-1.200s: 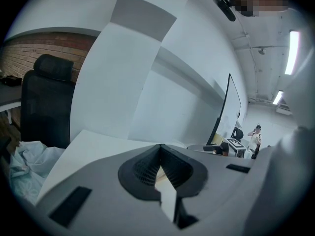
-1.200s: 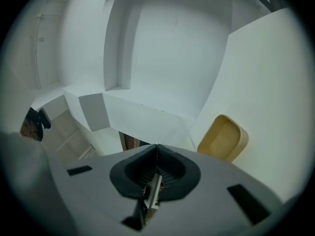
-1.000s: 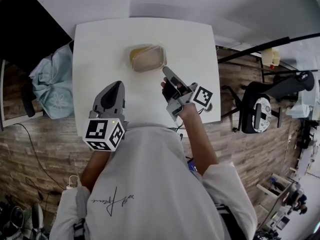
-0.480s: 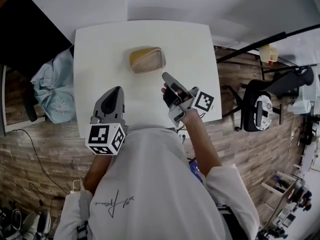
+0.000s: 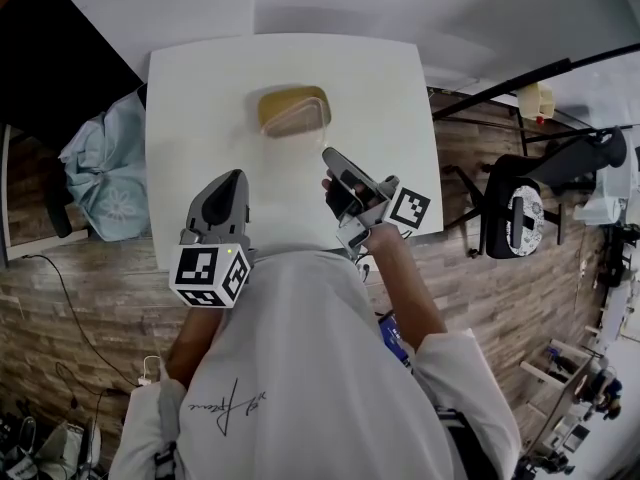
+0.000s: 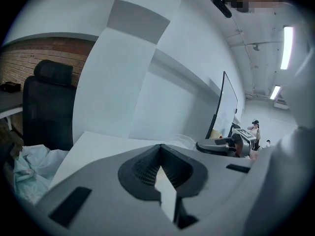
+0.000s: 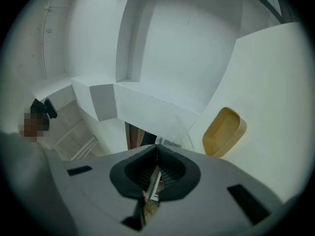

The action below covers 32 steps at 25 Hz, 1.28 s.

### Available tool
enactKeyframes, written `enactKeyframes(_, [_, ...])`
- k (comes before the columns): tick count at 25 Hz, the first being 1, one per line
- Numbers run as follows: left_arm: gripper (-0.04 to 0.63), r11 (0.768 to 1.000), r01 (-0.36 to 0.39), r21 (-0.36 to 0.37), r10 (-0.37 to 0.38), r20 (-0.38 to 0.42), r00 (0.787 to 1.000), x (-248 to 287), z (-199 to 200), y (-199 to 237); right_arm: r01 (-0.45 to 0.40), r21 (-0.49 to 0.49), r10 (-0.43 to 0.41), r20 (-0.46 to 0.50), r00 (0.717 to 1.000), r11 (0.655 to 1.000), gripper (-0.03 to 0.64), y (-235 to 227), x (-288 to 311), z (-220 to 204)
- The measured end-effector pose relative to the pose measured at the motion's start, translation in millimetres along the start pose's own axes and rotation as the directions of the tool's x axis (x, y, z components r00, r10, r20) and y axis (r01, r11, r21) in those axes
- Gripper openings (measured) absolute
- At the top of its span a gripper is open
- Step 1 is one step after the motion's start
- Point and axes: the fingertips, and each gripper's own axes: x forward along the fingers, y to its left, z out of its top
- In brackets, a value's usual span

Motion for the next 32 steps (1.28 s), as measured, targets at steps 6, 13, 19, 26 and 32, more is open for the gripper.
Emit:
enactKeyframes(6, [0.008, 1.000, 0.005, 0.003, -0.005, 0.003, 1.000, -3.7, 0.9, -2.4, 0.008, -0.037, -0.009, -0.030, 1.000, 0.999, 0.012, 7.3, -3.3, -3.0])
enactKeyframes(13, [0.008, 1.000, 0.010, 0.006, -0.010, 0.005, 1.000, -7.6, 2.8, -6.2, -0.010, -0.056, 0.007, -0.057, 0.998, 0.998, 0.012, 25.3, -5.1, -4.2])
enactKeyframes(19, [0.008, 1.000, 0.011, 0.001, -0.011, 0.014, 1.000, -8.5, 7.2, -2.6, -0.012, -0.080, 0.007, -0.063, 0.998, 0.997, 0.012, 35.1, -3.9, -2.6])
enactKeyframes(26, [0.008, 1.000, 0.017, 0.007, -0.018, 0.013, 1.000, -7.2, 11.7, -3.6, -0.030, -0.086, 0.024, -0.078, 0.997, 0.996, 0.012, 45.9, -1.0, -1.4])
enactKeyframes(32, [0.008, 1.000, 0.028, 0.009, -0.028, 0.016, 0.999, -5.4, 16.0, -7.1, -0.036, -0.090, 0.028, -0.084, 0.996, 0.995, 0.012, 51.5, -0.5, -0.5])
